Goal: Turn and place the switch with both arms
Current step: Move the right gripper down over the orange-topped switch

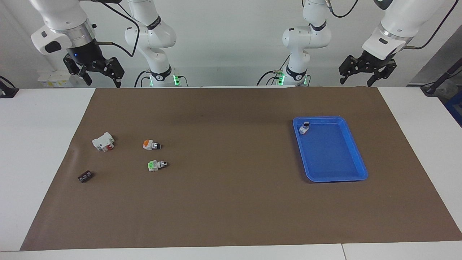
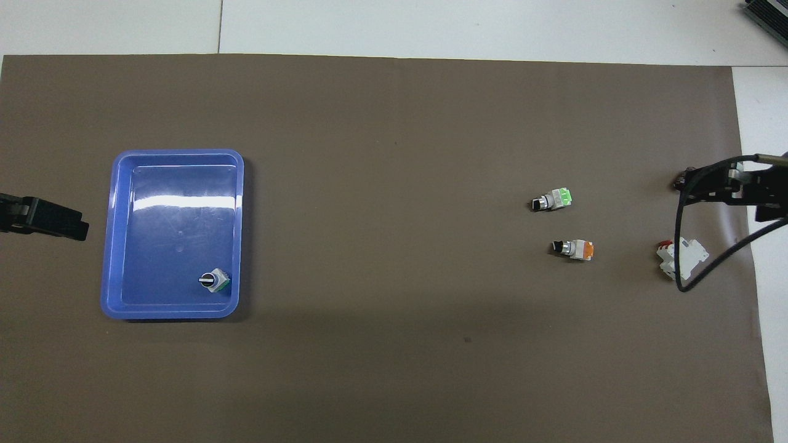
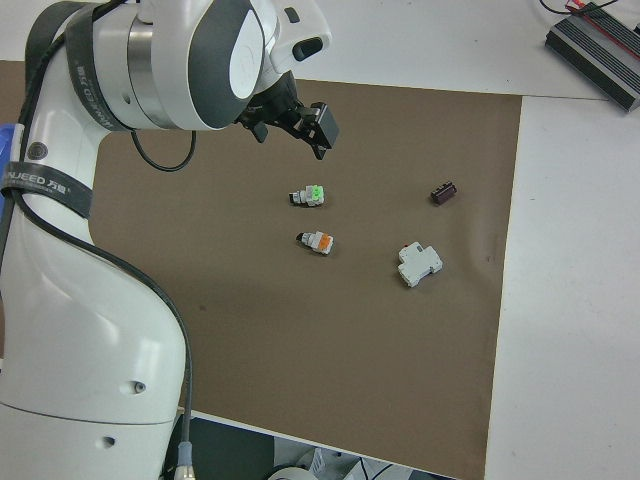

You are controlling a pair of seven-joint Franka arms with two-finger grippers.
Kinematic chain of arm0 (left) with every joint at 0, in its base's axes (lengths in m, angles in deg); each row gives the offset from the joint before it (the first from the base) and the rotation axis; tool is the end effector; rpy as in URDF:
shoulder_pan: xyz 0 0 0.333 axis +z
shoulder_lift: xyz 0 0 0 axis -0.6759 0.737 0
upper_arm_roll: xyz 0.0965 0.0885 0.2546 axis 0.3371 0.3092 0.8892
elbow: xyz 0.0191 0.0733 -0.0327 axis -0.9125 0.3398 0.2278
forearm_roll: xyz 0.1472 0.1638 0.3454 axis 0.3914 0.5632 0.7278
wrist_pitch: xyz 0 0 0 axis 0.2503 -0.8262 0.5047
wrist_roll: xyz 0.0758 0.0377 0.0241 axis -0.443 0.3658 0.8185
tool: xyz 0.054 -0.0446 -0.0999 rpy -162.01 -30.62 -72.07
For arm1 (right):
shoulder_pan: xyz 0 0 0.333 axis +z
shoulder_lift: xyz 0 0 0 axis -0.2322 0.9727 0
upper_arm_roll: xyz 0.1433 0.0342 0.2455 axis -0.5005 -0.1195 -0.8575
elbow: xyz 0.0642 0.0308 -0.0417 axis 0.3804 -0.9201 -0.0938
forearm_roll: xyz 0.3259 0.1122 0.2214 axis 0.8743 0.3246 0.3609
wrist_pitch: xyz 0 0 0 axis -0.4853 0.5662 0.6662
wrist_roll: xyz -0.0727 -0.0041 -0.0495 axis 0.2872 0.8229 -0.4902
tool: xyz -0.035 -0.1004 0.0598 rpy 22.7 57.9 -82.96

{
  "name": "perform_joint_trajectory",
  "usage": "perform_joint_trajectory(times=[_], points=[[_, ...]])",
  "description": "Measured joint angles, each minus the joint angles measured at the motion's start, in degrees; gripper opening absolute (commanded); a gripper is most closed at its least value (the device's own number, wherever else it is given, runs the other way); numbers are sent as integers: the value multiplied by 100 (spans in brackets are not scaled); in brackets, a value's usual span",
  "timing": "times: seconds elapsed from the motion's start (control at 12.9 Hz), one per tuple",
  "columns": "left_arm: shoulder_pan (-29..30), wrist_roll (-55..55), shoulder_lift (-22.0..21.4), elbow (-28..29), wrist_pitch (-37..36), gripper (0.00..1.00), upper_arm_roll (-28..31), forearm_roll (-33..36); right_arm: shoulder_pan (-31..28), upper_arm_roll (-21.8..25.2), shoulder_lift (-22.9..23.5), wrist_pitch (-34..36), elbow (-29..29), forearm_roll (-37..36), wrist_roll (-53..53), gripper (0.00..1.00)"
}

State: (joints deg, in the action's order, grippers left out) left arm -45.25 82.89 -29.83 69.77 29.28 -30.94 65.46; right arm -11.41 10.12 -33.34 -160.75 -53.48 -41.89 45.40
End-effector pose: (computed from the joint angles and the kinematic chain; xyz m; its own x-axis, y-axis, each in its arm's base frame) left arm 0.5383 -0.0391 0.6132 0.9816 -0.1760 -0.0738 -0.1742 -0.9842 0.0303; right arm 0.5615 0.0192 0.5902 0.9625 -0.2692 0.0344 -0.2702 -0.9624 0.0271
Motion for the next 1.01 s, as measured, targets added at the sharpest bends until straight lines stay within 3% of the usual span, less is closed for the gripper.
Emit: perform_joint_trajectory(times=[0.54,1.01], points=[[0,0,-15,35,0,100,-4,0,-19,17,-84,-2309,-2080,0,-911,100],[0,0,-41,82,0,100,-4,0,-21,19,681,-3987,-3047,0,-2576,100]])
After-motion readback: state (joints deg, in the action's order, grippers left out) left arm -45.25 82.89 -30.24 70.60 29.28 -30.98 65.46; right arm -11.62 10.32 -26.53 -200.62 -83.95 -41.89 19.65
